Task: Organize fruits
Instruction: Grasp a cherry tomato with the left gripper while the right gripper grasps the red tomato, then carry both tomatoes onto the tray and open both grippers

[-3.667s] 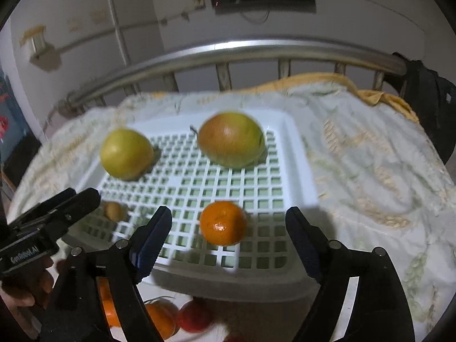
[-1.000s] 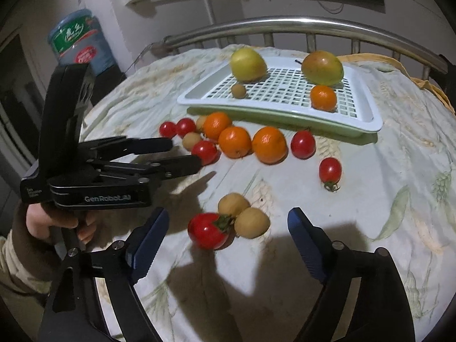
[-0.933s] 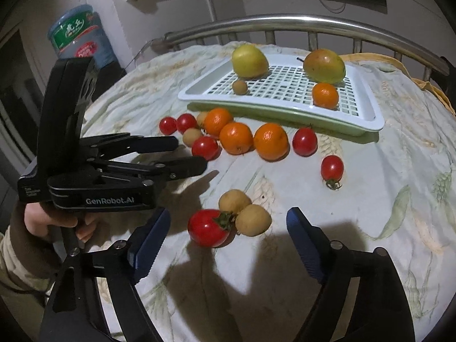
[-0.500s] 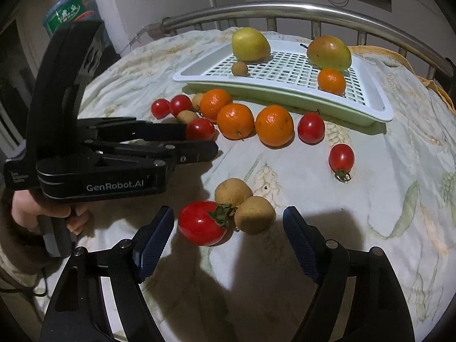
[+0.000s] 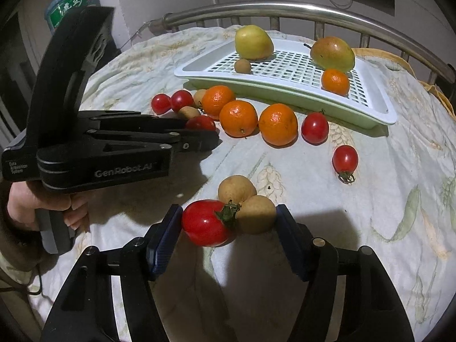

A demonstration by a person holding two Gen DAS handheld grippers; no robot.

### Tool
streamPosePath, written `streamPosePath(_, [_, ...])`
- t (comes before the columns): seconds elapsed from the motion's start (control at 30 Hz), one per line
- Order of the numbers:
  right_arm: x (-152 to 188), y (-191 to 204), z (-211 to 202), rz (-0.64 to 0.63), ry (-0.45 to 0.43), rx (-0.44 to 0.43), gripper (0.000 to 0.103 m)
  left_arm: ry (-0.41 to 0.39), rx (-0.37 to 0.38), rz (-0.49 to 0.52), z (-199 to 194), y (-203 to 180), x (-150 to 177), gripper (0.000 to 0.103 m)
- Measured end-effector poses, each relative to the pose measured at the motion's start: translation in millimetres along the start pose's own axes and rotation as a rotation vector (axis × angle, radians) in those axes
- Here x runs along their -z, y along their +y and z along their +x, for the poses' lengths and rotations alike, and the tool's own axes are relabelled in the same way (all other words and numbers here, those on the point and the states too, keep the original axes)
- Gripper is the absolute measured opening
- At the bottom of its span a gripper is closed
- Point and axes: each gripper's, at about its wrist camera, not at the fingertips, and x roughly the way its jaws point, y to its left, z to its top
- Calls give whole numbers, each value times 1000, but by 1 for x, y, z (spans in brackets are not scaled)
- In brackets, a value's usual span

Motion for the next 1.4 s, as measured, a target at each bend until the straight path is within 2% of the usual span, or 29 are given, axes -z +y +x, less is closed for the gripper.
streamPosePath(0.1, [0, -3, -3, 15, -3, 19, 72, -8, 3, -6, -4, 2, 2, 33])
streamPosePath(0.27, [0, -3, -5, 15, 5, 46, 72, -20, 5, 1, -9, 0, 2, 33])
streamPosePath(0.37, [1, -3, -6, 23, 25, 42, 68, -23, 6, 10, -10, -2, 3, 33])
streamPosePath(0.63, [3, -2, -10, 40, 30, 11, 35, -35, 9, 11, -14, -3, 3, 33])
streamPosePath(0.8, [3, -1, -11, 43, 14, 15, 35, -55, 18, 11, -20, -4, 2, 33])
streamPosePath(1.07, [-4, -9, -34, 82, -101, -11, 35, -103, 42, 1, -34, -3, -3, 33])
streamPosePath(1.23, [-16, -14, -53, 95, -176, 8, 35, -149, 39, -23, -47, 3, -12, 33])
streamPosePath(1.4, [-32, -23, -72, 122, -214, 18, 35, -192, 30, -63, -64, 14, -23, 33])
